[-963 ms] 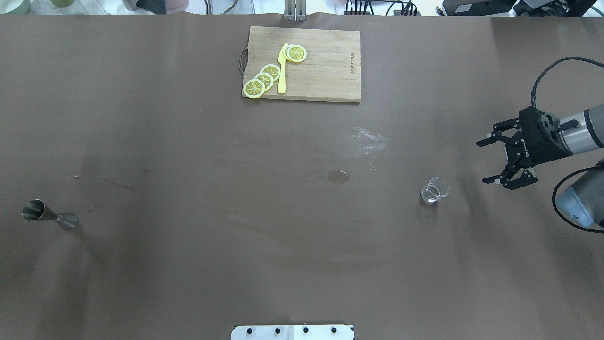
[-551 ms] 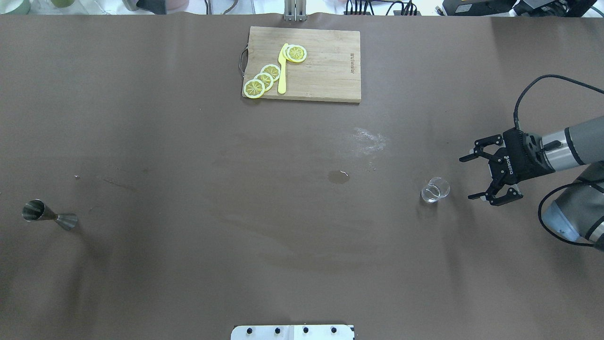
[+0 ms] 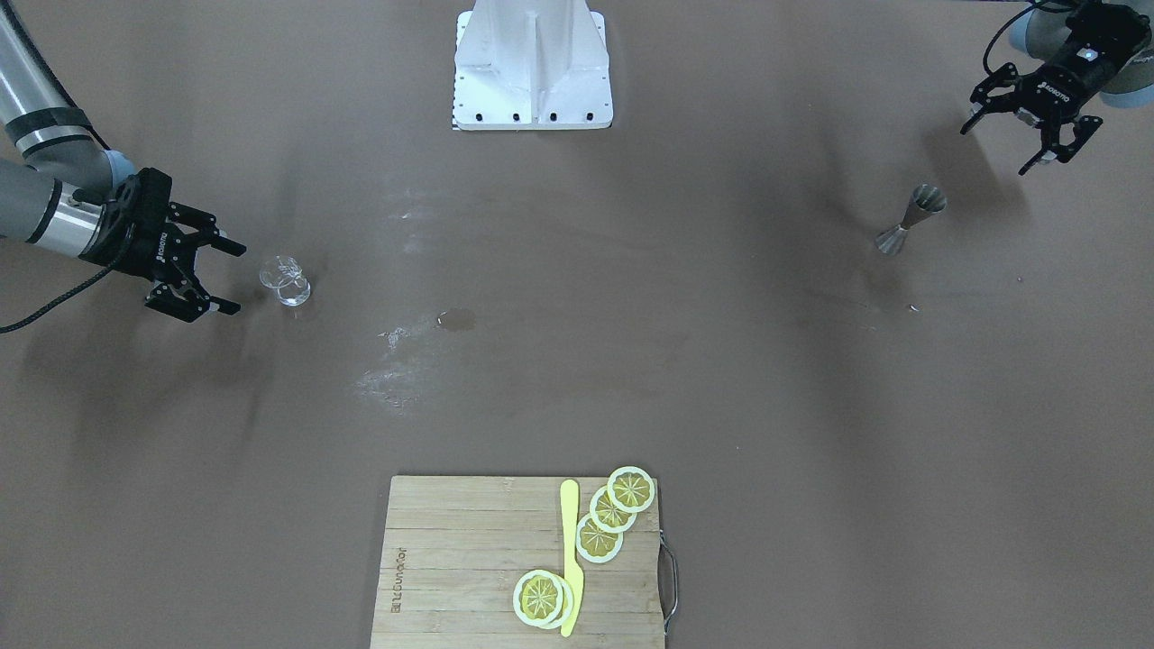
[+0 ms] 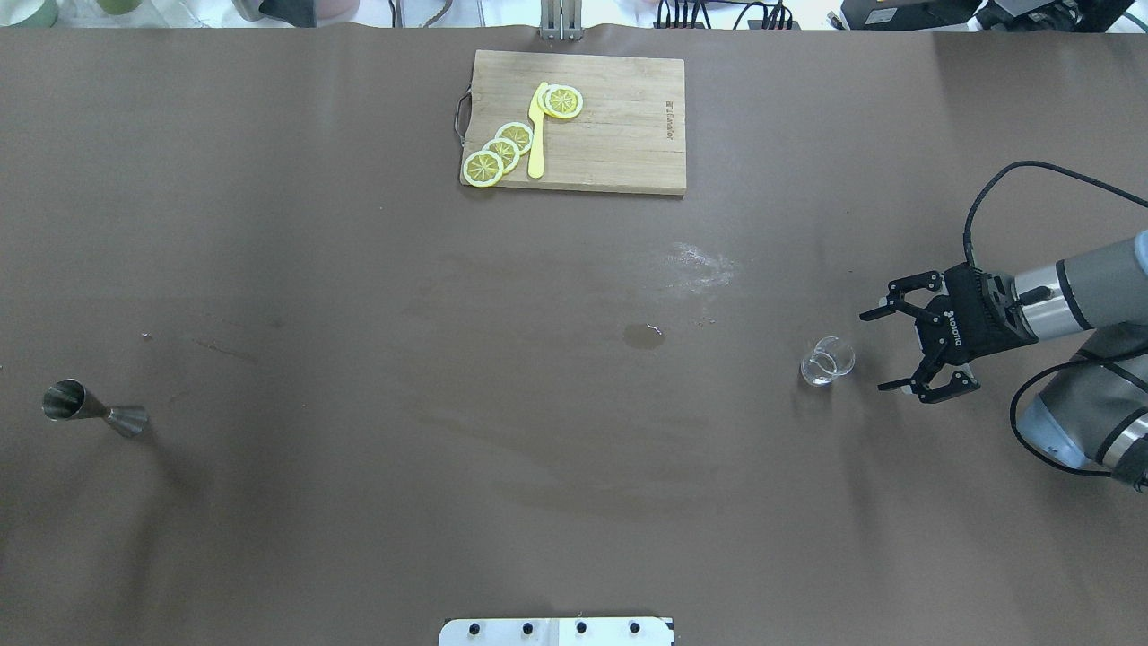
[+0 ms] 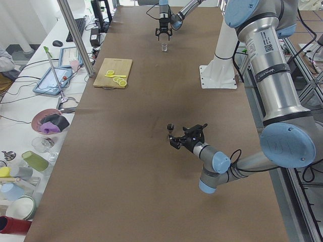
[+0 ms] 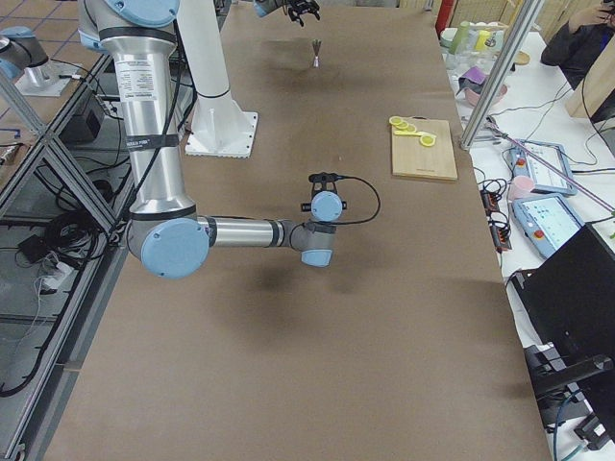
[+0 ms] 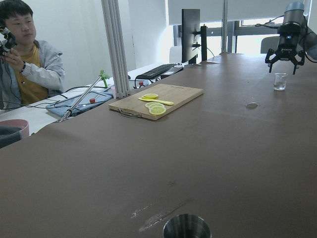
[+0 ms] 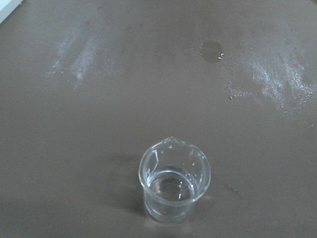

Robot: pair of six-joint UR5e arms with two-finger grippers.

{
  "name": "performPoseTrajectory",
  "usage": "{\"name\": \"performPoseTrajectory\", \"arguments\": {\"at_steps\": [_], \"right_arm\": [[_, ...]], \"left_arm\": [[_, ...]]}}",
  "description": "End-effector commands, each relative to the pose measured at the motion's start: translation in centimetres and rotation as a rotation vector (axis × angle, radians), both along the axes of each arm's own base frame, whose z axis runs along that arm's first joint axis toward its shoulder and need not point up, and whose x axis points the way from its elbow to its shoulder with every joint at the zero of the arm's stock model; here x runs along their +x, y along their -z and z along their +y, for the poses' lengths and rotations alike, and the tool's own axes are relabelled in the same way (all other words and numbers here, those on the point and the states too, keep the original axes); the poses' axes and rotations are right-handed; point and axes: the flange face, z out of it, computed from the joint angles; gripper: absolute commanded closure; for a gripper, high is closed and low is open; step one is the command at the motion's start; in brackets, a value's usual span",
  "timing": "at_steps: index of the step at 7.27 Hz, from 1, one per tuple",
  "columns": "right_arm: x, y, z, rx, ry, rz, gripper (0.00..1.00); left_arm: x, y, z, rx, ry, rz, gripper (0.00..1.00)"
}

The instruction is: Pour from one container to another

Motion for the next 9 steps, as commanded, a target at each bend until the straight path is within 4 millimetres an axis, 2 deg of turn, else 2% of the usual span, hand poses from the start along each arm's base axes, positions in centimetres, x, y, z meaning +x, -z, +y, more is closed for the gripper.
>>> {"name": "performPoseTrajectory", "arguments": {"at_steps": [1, 2, 3, 5, 7, 9], "right_arm": [[-1.5, 0.6, -0.5, 0.006, 0.012, -0.007, 0.0], [-1.8, 0.8, -0.7, 0.006, 0.007, -0.008, 0.0], [-2.3, 0.8, -0.7, 0.007, 0.011, -0.01, 0.0], [-3.0, 0.8, -0.8, 0.014, -0.004, -0.039, 0.0], [-3.5, 0.7, -0.2, 0.023, -0.014, -0.059, 0.0], [-4.6, 0.4, 0.1, 0.018, -0.023, -0.077, 0.0]], "left_arm": [[0.4, 1.9, -0.8, -0.021, 0.044, 0.063, 0.02], [1.5, 2.8, -0.4, -0.071, 0.124, 0.121, 0.02], [2.6, 4.0, 1.1, -0.115, 0.118, 0.158, 0.02], [2.3, 3.4, 1.3, -0.164, 0.198, 0.148, 0.02], [4.1, 2.9, 2.3, -0.228, 0.232, 0.149, 0.03], [4.7, 2.0, 2.9, -0.231, 0.302, 0.082, 0.03]]}}
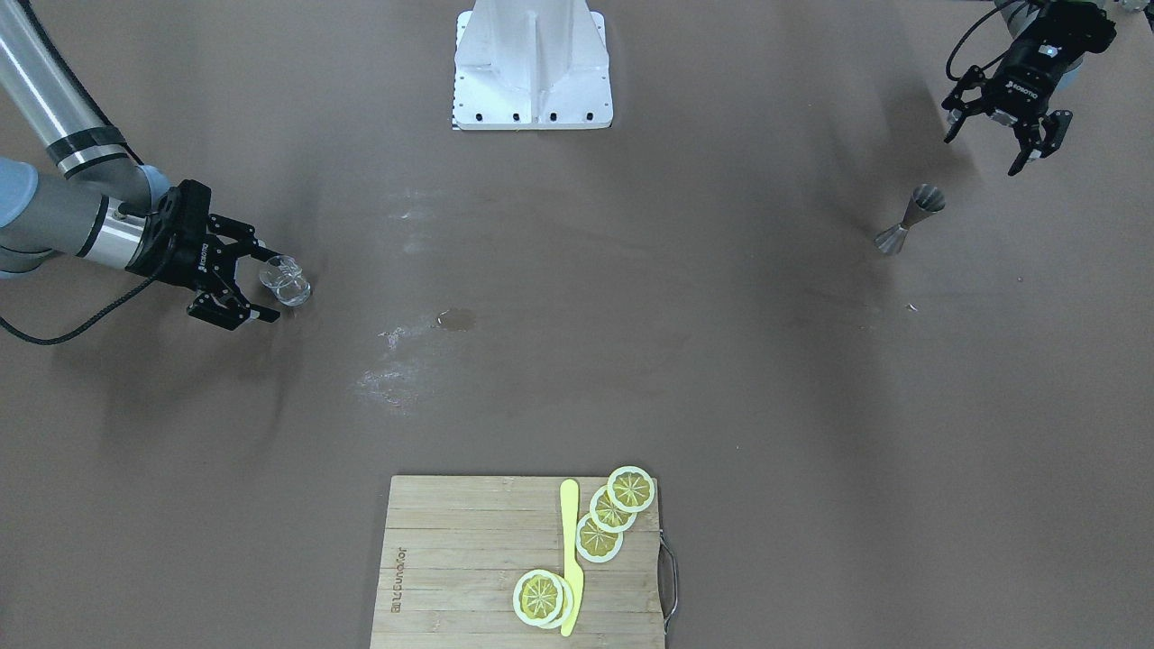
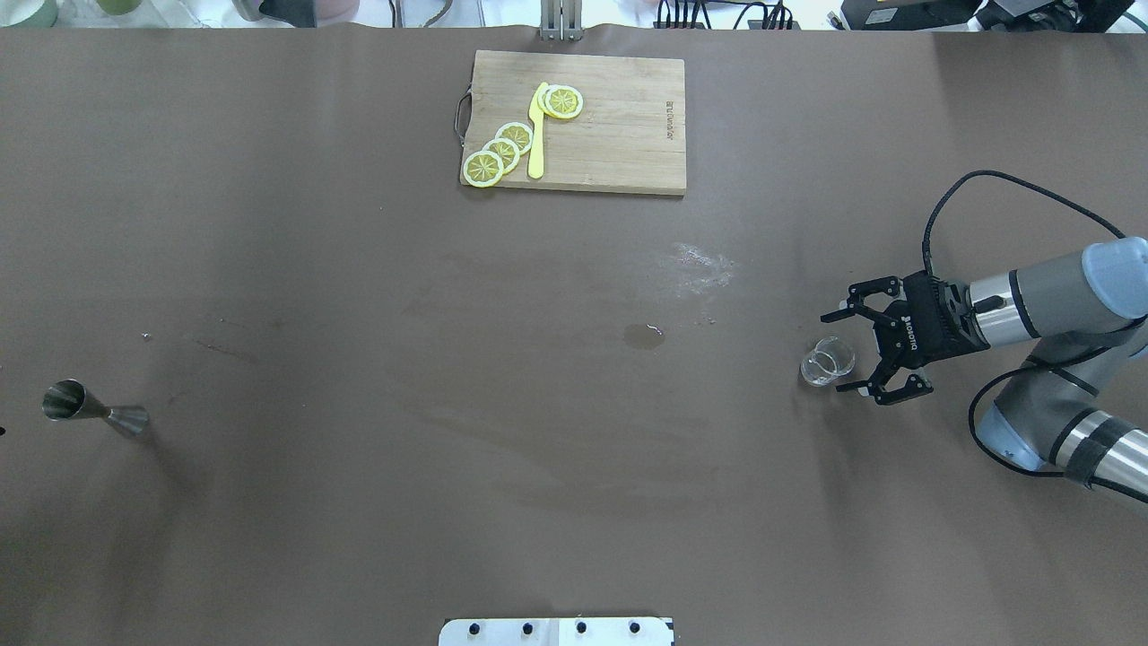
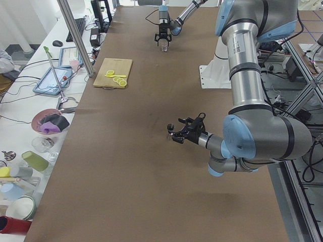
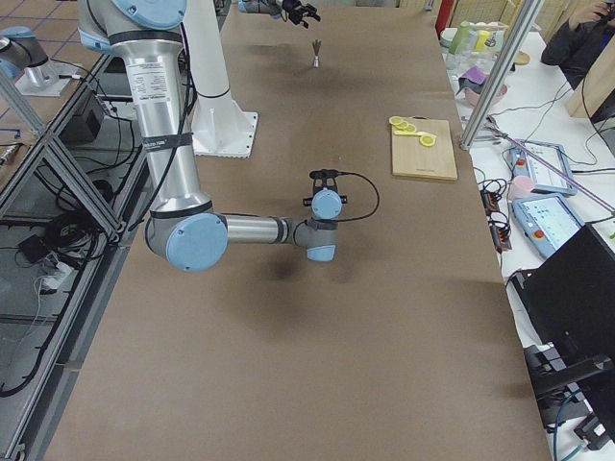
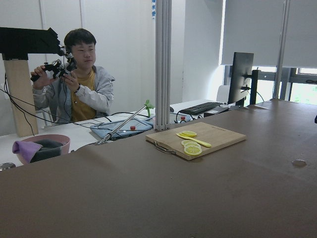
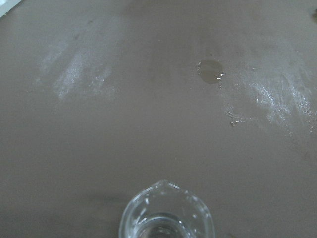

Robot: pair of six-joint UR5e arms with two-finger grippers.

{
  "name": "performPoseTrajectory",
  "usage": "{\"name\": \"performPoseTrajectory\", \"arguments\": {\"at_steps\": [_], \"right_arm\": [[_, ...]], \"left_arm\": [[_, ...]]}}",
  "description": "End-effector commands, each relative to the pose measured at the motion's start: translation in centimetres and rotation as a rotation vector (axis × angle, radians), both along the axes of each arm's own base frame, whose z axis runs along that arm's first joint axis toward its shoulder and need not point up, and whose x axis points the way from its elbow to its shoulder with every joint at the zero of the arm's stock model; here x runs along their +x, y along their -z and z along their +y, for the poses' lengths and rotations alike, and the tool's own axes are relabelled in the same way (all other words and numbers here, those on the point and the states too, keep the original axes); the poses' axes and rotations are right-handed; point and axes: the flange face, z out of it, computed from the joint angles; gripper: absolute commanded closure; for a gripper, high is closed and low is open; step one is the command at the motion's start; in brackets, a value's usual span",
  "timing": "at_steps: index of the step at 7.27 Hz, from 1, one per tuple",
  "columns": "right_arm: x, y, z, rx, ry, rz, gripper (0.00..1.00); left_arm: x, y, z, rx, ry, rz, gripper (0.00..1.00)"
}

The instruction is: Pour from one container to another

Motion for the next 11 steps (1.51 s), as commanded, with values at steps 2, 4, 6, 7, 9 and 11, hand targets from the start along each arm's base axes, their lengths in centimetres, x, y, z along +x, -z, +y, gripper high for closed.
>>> {"name": "performPoseTrajectory", "arguments": {"at_steps": [2, 4, 6, 7, 9, 11], "right_arm": [[-1.5, 0.2, -0.2, 0.0, -0.001, -0.014, 0.0], [-2.0, 0.0, -0.4, -0.006, 0.002, -0.008, 0.04], [-2.0, -0.6, -0.2, -0.01, 0.006, -0.004, 0.15], [-2.1, -0.6, -0.2, -0.013, 0.008, -0.003, 0.24], [-2.1, -0.7, -0.2, -0.012, 0.009, -0.004, 0.36], [-2.0, -0.6, -0.2, -0.011, 0.012, -0.006, 0.41]], "left_arm": [[0.5, -1.7, 0.4, -0.03, 0.142, -0.161, 0.03], [1.6, -1.8, 1.3, -0.069, 0.225, -0.209, 0.03], [1.9, -1.0, 1.4, -0.085, 0.225, -0.178, 0.03], [2.5, -1.0, 1.4, -0.061, 0.237, -0.254, 0.03], [3.0, -0.8, 1.4, -0.03, 0.294, -0.375, 0.03], [3.3, -0.8, 1.4, -0.012, 0.349, -0.442, 0.03]]}}
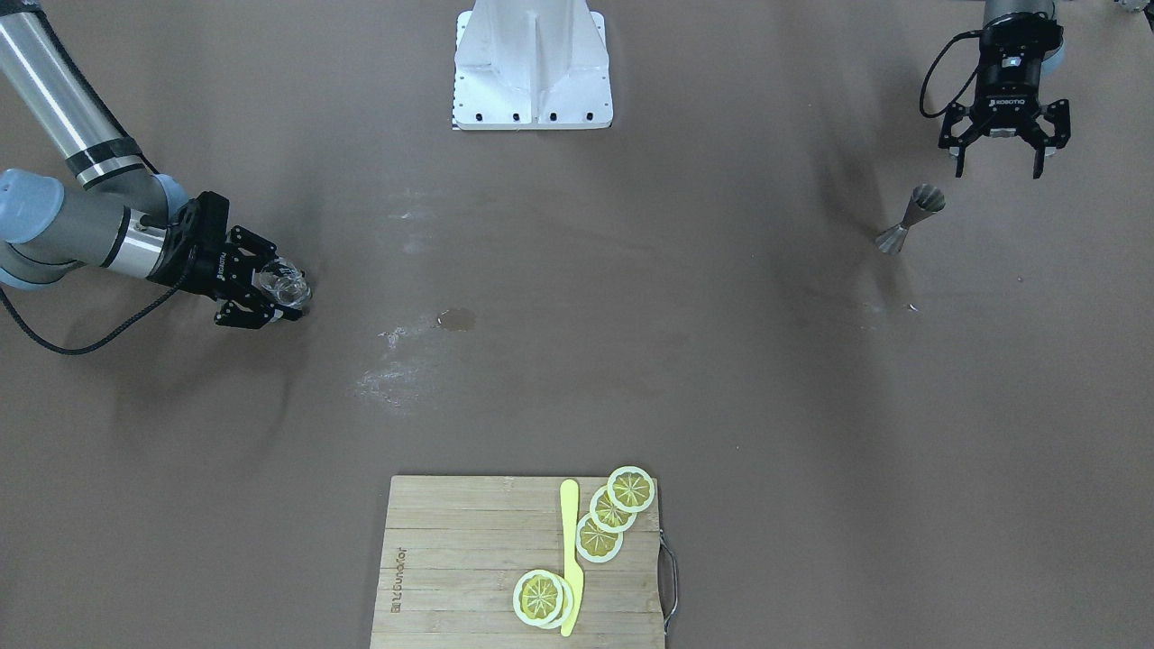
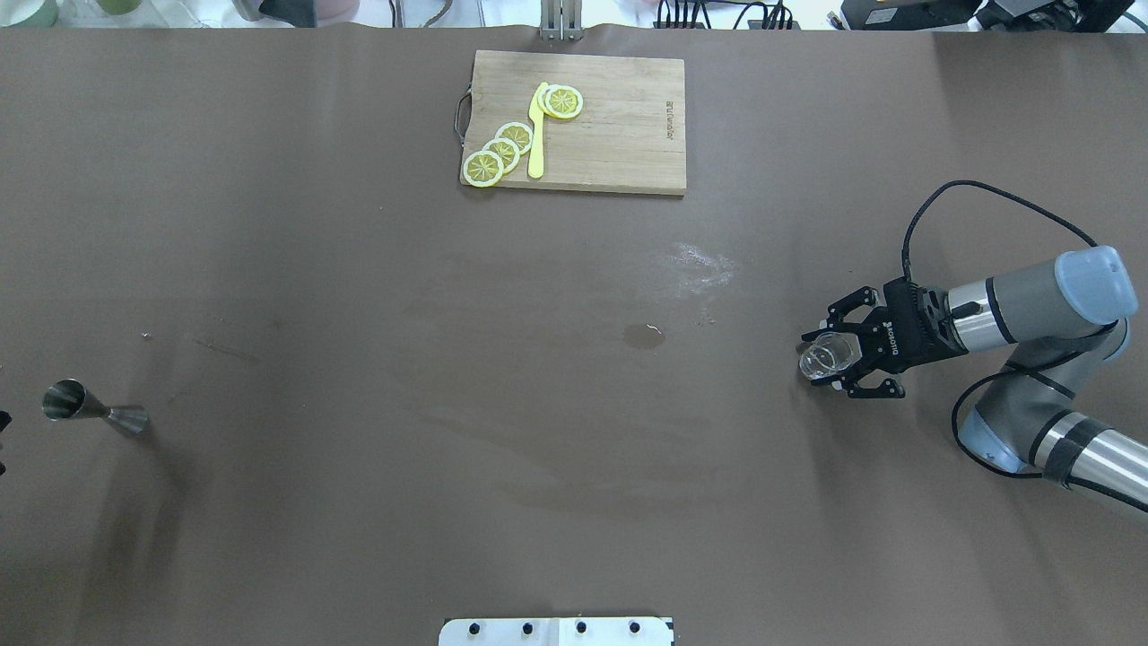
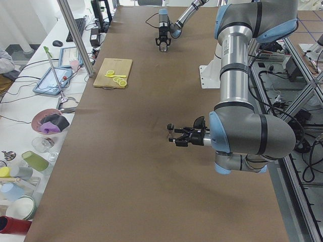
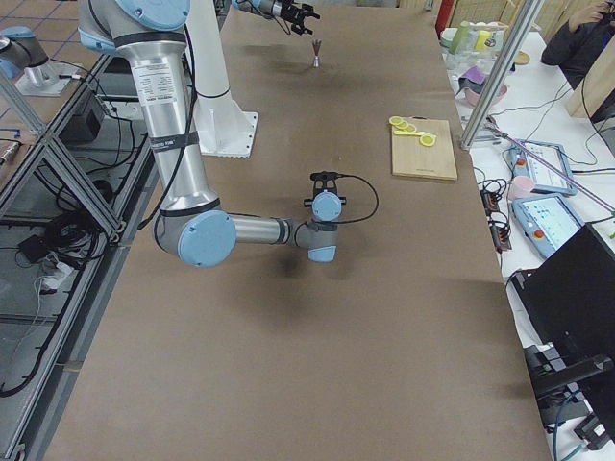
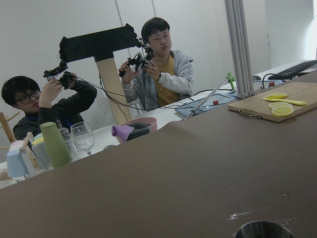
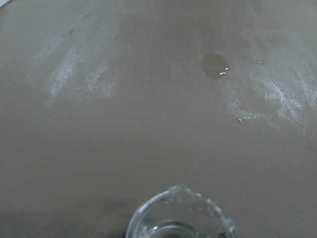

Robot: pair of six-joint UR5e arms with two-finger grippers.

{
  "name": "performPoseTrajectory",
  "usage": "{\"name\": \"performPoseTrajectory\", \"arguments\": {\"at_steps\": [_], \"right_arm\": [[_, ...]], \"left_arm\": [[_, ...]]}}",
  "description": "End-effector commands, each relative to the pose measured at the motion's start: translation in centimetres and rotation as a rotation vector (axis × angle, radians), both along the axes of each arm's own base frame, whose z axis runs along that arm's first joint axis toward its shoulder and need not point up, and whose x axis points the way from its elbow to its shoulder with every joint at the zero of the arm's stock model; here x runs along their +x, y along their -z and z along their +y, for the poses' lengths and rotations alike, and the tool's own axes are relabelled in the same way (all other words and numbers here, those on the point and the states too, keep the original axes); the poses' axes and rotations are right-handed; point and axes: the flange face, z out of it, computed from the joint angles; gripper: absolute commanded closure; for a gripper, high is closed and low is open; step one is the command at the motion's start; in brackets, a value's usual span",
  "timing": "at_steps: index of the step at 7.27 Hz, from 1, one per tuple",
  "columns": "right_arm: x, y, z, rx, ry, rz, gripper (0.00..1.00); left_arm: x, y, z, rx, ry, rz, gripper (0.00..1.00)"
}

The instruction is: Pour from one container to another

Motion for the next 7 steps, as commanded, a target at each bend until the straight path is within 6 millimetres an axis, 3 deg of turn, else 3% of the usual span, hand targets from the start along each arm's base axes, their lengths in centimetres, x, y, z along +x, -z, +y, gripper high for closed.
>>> {"name": "performPoseTrajectory", "arguments": {"at_steps": [1, 5, 7], "right_arm": [[0.0, 0.1, 0.0, 0.001, 0.004, -0.002, 0.46], [0.4, 0.6, -0.3, -0.008, 0.003, -0.011, 0.77], [1.9, 0.9, -1.2, -0.014, -0.002, -0.015, 0.98]], "left_arm": [[0.1, -0.3, 0.0, 0.022, 0.058, -0.077, 0.03], [1.1, -0.7, 0.3, 0.076, 0.124, -0.244, 0.03], [3.0, -0.7, 0.9, 0.134, 0.158, -0.394, 0.03]]}}
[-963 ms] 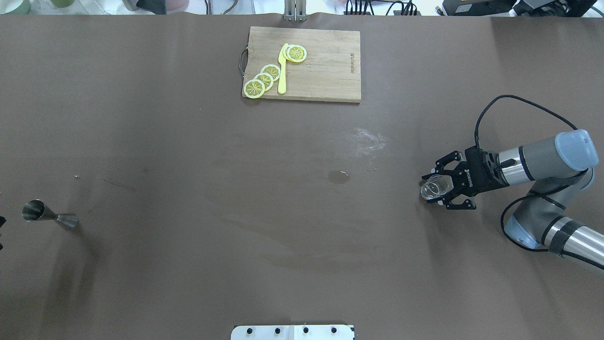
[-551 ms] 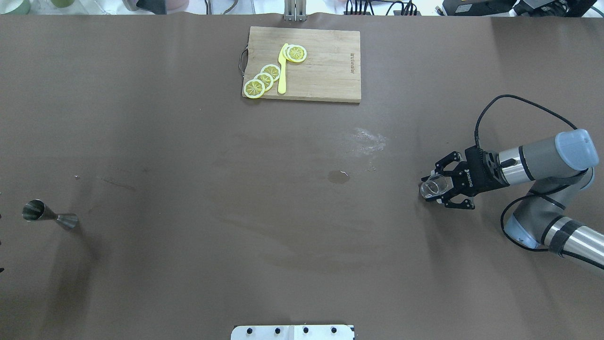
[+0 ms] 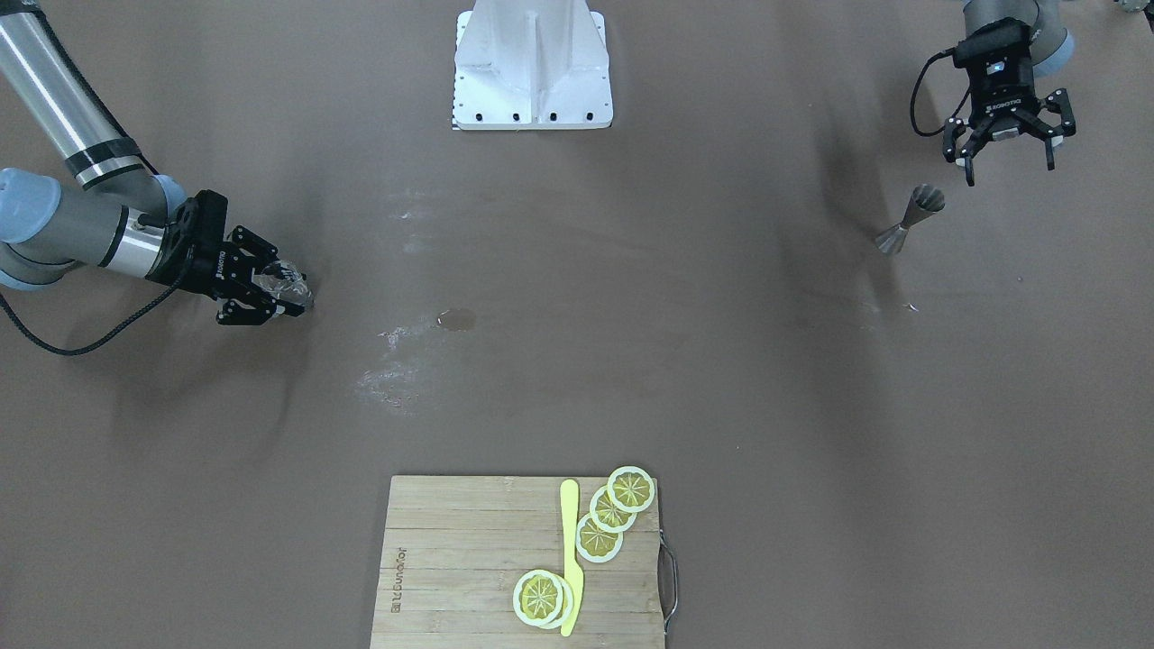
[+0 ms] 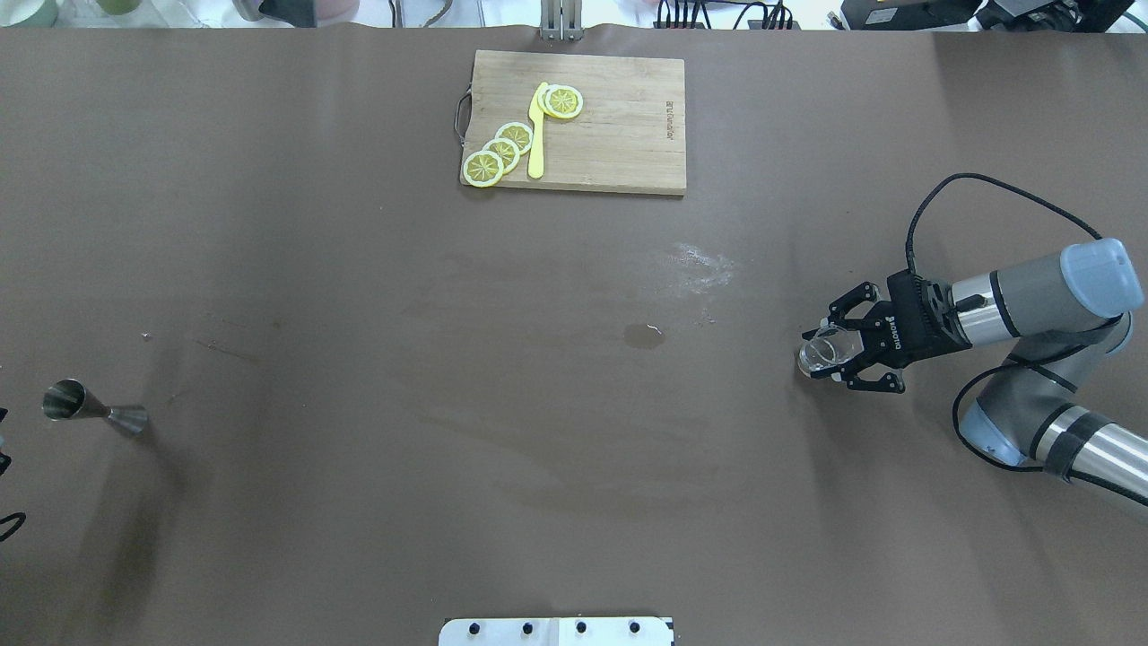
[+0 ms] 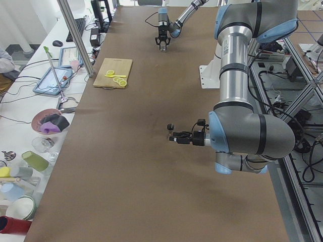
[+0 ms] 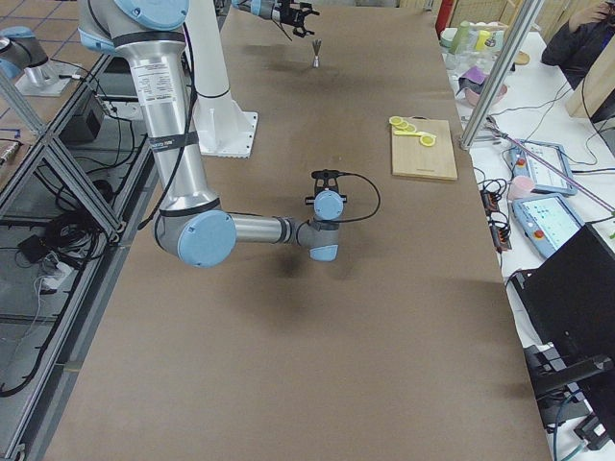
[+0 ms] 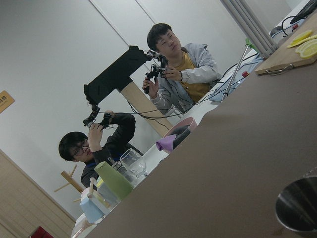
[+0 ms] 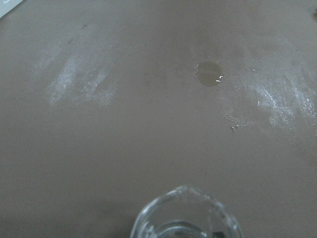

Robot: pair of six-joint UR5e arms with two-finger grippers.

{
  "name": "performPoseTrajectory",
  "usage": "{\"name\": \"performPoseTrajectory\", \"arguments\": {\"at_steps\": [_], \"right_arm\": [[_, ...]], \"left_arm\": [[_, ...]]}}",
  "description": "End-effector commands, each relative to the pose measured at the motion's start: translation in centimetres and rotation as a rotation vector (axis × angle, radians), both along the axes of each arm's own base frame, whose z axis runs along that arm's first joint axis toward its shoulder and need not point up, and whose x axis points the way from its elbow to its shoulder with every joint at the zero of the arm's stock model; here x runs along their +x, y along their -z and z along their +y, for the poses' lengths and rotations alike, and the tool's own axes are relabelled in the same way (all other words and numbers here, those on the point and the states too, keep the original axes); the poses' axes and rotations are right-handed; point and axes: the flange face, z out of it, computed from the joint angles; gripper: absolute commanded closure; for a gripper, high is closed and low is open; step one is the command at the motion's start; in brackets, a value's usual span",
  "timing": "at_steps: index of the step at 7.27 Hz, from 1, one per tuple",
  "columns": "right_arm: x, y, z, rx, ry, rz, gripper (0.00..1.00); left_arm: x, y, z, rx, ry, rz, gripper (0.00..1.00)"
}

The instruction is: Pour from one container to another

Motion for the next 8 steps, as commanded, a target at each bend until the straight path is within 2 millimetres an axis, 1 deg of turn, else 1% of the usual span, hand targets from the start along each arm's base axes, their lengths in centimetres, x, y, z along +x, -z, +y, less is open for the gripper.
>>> {"name": "performPoseTrajectory", "arguments": {"at_steps": [1, 2, 3, 4, 5, 6, 7, 8], "right_arm": [[1.6, 0.9, -1.6, -0.02, -0.01, -0.01, 1.0], [2.0, 1.2, -2.1, -0.032, -0.02, -0.012, 1.0], [2.0, 1.8, -2.8, -0.032, -0.023, -0.017, 1.0], [1.8, 2.8, -3.6, -0.025, -0.026, -0.026, 1.0], [1.8, 4.0, -4.8, -0.026, -0.022, -0.025, 1.0], [2.3, 6.1, -6.6, -0.023, -0.009, -0.025, 1.0], [2.8, 7.6, -8.2, -0.031, -0.003, -0.016, 1.0], [3.5, 8.9, -9.7, -0.043, -0.008, -0.009, 1.0]], "left_arm": [[1.7, -0.2, 0.7, 0.055, 0.026, -0.148, 0.03], [2.0, -0.6, 0.8, 0.084, 0.051, -0.186, 0.03], [2.4, -1.2, 0.8, 0.071, 0.04, -0.082, 0.03], [2.0, -2.0, 0.7, 0.028, 0.018, 0.107, 0.03], [2.2, -2.0, 0.6, -0.005, 0.003, 0.179, 0.03], [2.4, -1.8, 0.7, -0.049, -0.014, 0.321, 0.03], [2.5, -2.0, 0.9, -0.084, -0.034, 0.432, 0.03], [3.0, -1.7, 1.1, -0.124, -0.048, 0.519, 0.03]]}}
